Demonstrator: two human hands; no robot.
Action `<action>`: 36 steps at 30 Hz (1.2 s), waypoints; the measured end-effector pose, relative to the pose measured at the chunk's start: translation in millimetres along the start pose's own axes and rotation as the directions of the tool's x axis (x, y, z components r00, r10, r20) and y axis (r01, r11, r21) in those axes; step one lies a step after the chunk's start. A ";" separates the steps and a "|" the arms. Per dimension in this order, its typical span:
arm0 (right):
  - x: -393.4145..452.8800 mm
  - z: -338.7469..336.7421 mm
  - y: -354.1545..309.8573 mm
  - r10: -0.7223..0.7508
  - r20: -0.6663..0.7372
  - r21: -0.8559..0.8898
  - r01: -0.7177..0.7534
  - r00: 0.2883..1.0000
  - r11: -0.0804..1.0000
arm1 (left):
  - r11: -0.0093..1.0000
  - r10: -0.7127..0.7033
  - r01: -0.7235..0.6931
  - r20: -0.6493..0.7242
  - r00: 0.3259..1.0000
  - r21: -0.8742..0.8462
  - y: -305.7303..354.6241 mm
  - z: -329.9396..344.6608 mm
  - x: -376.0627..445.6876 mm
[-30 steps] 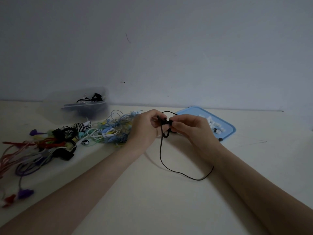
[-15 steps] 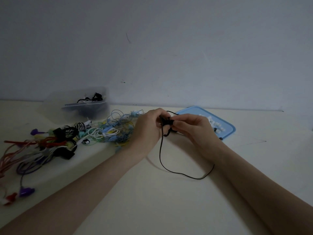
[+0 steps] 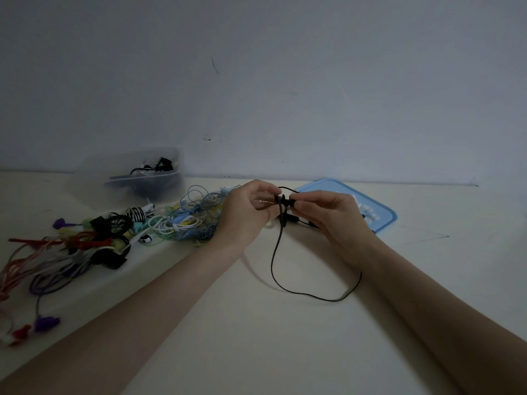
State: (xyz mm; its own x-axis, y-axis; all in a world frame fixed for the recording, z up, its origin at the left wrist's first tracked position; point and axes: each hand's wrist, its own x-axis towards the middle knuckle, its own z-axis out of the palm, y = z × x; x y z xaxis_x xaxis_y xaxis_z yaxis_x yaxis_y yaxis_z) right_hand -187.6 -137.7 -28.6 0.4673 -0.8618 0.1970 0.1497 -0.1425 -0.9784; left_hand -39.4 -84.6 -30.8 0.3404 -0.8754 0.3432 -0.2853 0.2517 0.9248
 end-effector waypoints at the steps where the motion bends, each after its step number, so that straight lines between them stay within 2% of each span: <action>1: 0.0 -0.2 0.0 0.001 0.000 0.000 -0.001 1.000 1.000 | 1.000 0.010 -0.010 -0.003 1.000 0.006 0.3 -0.4 0.0; 9: -0.6 -1.6 -1.4 0.056 0.028 0.117 -0.059 0.998 0.991 | 0.991 0.115 -0.118 0.037 0.993 0.070 2.8 -3.2 -1.6; 20: -1.2 -4.8 -0.7 0.138 0.100 0.212 -0.157 0.985 0.965 | 0.981 0.148 -0.163 0.134 0.980 0.109 5.4 -6.6 -1.1; 26: -1.3 -4.4 -10.0 0.188 0.149 0.275 -0.223 0.971 0.935 | 0.992 0.102 -0.113 0.168 0.980 0.054 12.5 -10.8 2.5; 36: 2.2 -6.8 -7.8 0.208 0.087 0.192 -0.221 0.974 0.956 | 0.999 0.040 -0.045 0.155 0.987 0.026 6.6 -8.1 2.8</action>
State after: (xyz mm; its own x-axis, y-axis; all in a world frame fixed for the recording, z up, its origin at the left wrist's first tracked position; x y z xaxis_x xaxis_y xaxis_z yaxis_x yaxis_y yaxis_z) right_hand -193.6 -141.7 -20.9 0.5623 -0.8269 -0.0058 0.2069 0.1475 -0.9672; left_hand -33.0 -82.0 -22.5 0.1860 -0.9179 0.3505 -0.3230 0.2798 0.9041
